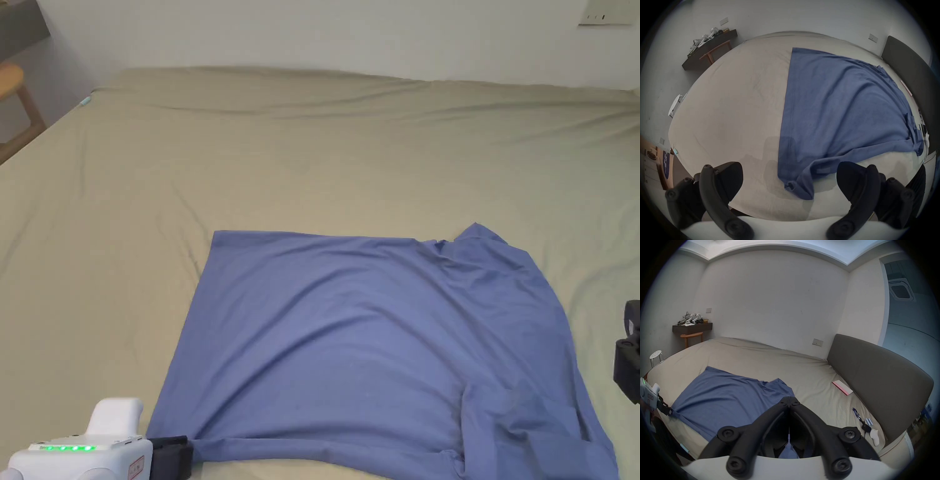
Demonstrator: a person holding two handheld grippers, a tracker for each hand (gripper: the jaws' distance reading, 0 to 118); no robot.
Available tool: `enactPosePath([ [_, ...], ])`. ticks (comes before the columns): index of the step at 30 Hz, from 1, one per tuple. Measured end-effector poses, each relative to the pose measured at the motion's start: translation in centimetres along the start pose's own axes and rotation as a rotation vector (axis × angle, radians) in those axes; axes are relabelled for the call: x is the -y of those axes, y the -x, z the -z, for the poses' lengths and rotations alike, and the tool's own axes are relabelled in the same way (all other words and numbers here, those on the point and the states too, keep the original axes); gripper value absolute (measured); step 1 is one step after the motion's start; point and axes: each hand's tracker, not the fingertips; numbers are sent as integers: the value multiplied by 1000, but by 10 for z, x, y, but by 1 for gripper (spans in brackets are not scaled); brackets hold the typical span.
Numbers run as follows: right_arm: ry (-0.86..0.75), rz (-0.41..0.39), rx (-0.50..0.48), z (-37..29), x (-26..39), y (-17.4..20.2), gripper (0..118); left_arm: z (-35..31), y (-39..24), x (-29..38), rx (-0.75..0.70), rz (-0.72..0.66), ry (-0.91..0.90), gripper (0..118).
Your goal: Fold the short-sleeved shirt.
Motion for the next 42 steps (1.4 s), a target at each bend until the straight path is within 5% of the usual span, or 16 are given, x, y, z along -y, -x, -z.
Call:
enactPosePath([
  [3,24,11,28,1,5,-9,2,9,-3,2,-8,22,37,108],
  [5,37,11,45,2,7,-14,2,15,-7,3,-12,48,68,58],
  [8,58,8,62,2,11,-19,2,14,-17,7,63,60,50,10],
  [11,106,-6,61,8,20,-23,2,7,-33,5,1,147,-8,10],
  [16,326,4,15,30,57,-28,7,-28,-28,-8,-24,86,-173,10],
  [17,366,9,3,34,68,-29,22,-33,-28,-10,-26,89,-169,10],
  [19,529,18,-75,48,97,-30,89,-40,-27,-14,-34,84,-191,10],
  [20,606,22,-115,54,110,-29,99,-41,-28,-14,-35,87,-190,10],
  [24,767,69,-163,67,160,-18,99,-36,-29,-11,-37,101,-163,10],
  [30,771,62,-160,76,174,-7,95,-22,-33,0,-56,133,-75,10],
  [32,769,67,-163,78,174,-5,68,-18,-34,2,-60,138,-59,10],
  [34,770,77,-187,81,175,-3,12,-14,-35,3,-61,141,-36,10],
  [39,761,57,-210,87,180,-2,6,-10,-35,2,-60,118,-33,10],
  [42,673,121,-238,79,169,-16,6,-21,-30,-6,-21,48,-89,10],
])
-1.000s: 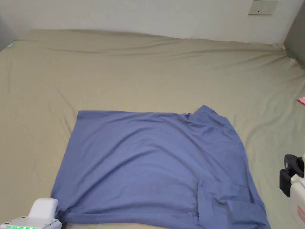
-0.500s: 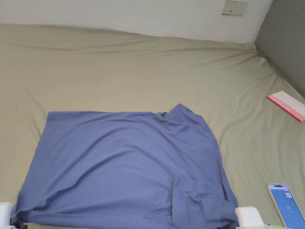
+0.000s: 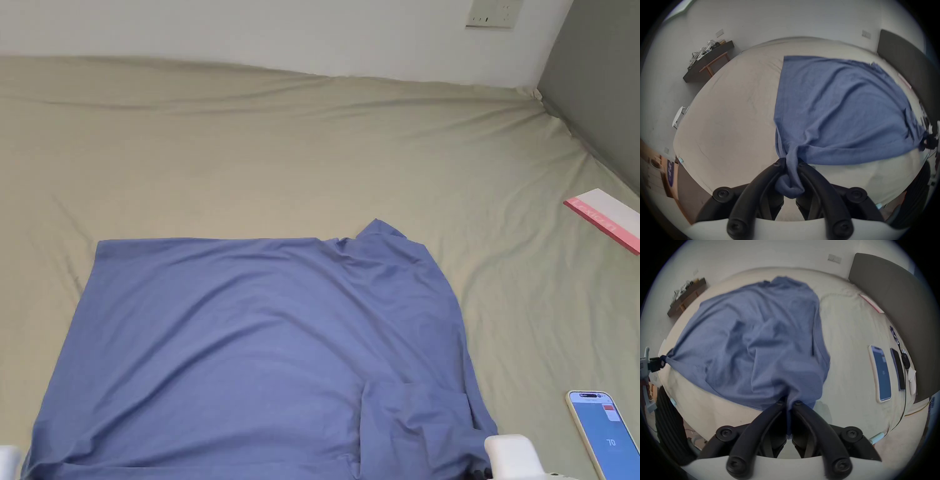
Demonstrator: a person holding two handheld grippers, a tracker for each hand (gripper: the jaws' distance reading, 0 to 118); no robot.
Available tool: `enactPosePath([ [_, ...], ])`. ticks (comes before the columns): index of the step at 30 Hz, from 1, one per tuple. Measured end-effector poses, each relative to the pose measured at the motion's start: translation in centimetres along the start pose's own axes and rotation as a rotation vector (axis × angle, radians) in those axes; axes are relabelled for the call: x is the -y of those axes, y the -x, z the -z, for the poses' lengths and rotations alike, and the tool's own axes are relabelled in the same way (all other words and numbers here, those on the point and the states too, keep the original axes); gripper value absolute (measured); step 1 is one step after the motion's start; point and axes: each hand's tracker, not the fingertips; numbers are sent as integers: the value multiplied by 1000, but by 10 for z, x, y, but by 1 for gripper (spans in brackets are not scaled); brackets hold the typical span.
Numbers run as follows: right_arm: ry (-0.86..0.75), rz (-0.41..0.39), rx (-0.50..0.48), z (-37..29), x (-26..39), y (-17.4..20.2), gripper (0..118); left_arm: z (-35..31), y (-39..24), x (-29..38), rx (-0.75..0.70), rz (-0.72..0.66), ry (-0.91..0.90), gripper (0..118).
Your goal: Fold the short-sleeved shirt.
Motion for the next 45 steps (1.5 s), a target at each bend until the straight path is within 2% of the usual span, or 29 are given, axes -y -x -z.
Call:
enactPosePath([
  [6,-271,76,-31,-48,-35,-17,6,-33,9,-38,81,-98,-192,10],
  [9,-368,84,-17,-58,-67,-20,6,-42,3,-71,102,-117,-212,10],
  [15,-348,57,47,-20,-139,-21,6,2,3,-128,90,-116,-149,10],
  [21,-186,-58,123,57,-180,-14,6,80,-3,-158,49,-46,18,10],
  [27,-50,-58,141,122,-190,-19,6,141,-15,-165,16,9,126,10],
  [32,-20,-45,134,145,-189,-24,7,140,-21,-174,1,14,100,11],
  [33,-31,-48,144,142,-191,-23,15,142,-17,-174,-8,11,101,23],
  [34,-51,-54,175,136,-195,-22,31,137,-16,-177,-47,11,84,52],
  [35,-72,-56,202,130,-198,-25,59,133,-13,-179,-66,3,75,83],
  [36,-89,-49,192,121,-202,-29,94,125,-10,-182,-60,-16,51,111],
  [37,-148,-22,168,106,-207,-31,106,113,-4,-184,-23,-52,-21,116],
  [38,-209,-4,154,87,-212,-30,106,97,-1,-188,2,-93,-109,111],
  [42,-428,-27,176,6,-229,-16,106,25,-5,-200,7,-98,-367,111],
  [45,-607,-34,151,-62,-232,5,106,-35,-16,-199,26,-72,-568,111],
])
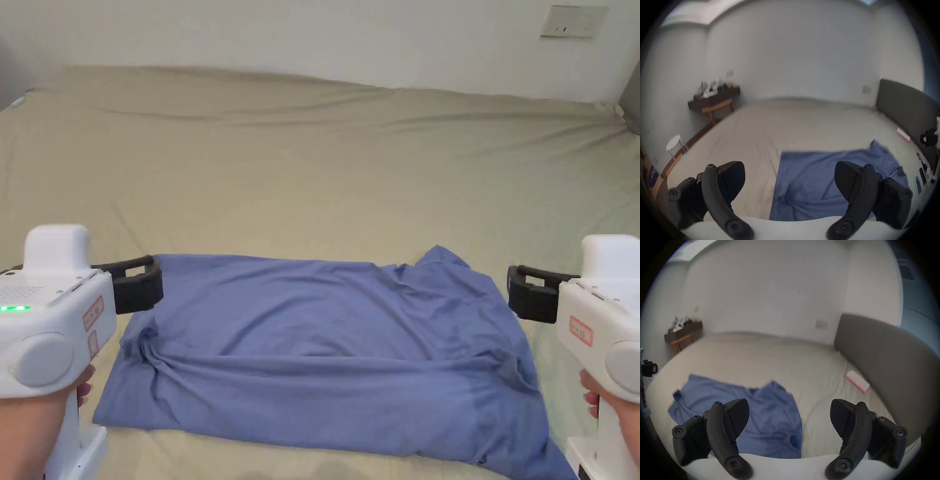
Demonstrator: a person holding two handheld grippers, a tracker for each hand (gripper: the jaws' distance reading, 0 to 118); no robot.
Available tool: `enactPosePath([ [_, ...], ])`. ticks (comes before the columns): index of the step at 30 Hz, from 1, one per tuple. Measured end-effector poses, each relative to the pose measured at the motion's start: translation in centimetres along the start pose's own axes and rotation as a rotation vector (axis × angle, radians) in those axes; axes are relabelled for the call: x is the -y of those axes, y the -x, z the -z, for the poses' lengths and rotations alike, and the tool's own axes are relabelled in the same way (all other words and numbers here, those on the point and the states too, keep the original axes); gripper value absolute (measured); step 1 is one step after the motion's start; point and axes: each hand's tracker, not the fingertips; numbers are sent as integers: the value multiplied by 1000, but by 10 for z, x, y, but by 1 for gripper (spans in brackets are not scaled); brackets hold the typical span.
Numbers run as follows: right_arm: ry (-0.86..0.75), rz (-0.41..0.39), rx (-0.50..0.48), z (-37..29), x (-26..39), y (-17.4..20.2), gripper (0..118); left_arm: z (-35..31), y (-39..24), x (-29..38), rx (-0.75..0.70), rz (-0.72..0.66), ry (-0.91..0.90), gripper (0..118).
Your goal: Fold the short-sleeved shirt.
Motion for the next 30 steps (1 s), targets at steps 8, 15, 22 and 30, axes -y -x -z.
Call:
enactPosePath([
  [8,-261,-95,-31,-104,-28,62,59,-97,-41,-24,-35,83,-275,32],
  [15,-271,-169,-77,-121,-13,99,2,-119,-62,-13,-60,209,-300,0],
  [22,-231,-179,-85,-116,0,100,2,-95,-46,11,-22,169,-114,0],
  [30,-133,-193,-56,-102,20,81,2,11,11,117,-72,35,364,39],
])
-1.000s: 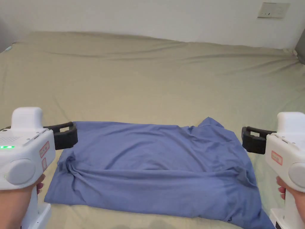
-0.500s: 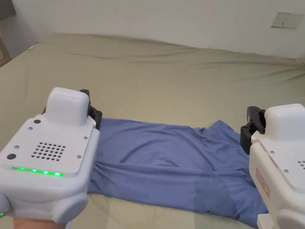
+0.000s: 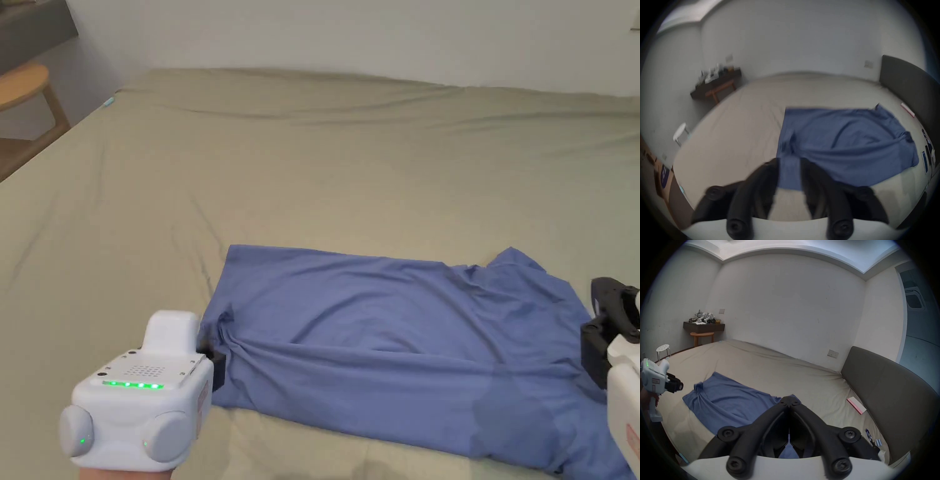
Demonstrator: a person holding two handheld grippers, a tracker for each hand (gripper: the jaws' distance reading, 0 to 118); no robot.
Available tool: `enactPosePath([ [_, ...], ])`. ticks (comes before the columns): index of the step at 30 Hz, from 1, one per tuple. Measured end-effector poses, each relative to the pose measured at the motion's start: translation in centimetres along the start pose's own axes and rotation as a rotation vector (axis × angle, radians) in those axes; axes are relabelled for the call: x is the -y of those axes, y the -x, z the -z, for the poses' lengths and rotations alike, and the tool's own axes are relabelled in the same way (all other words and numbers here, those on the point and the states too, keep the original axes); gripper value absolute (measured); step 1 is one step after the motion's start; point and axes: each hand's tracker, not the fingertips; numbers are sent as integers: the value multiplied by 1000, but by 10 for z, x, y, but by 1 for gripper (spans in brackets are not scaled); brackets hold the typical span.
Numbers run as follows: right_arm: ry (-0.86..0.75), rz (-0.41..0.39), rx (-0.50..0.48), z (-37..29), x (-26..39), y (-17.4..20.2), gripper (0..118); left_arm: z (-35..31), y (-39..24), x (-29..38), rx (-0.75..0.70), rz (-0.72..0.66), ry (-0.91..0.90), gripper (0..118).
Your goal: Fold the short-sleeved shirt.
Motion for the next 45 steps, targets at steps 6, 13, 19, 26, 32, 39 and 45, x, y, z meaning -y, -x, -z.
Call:
enactPosePath([
  [6,78,-11,37,11,19,-11,2,77,19,20,-2,-45,204,114],
  [13,166,-37,64,22,33,-19,2,100,17,13,12,-38,276,106],
  [19,314,-69,67,51,46,-21,3,72,8,6,39,24,172,8],
  [26,624,5,81,121,126,-41,104,36,8,0,35,42,87,8],
  [32,883,195,71,161,190,-53,104,37,11,6,32,51,97,8],
  [39,810,308,-86,155,177,-44,14,45,6,10,17,83,129,8],
  [45,777,182,-70,148,154,-36,14,30,12,-4,18,85,91,8],
])
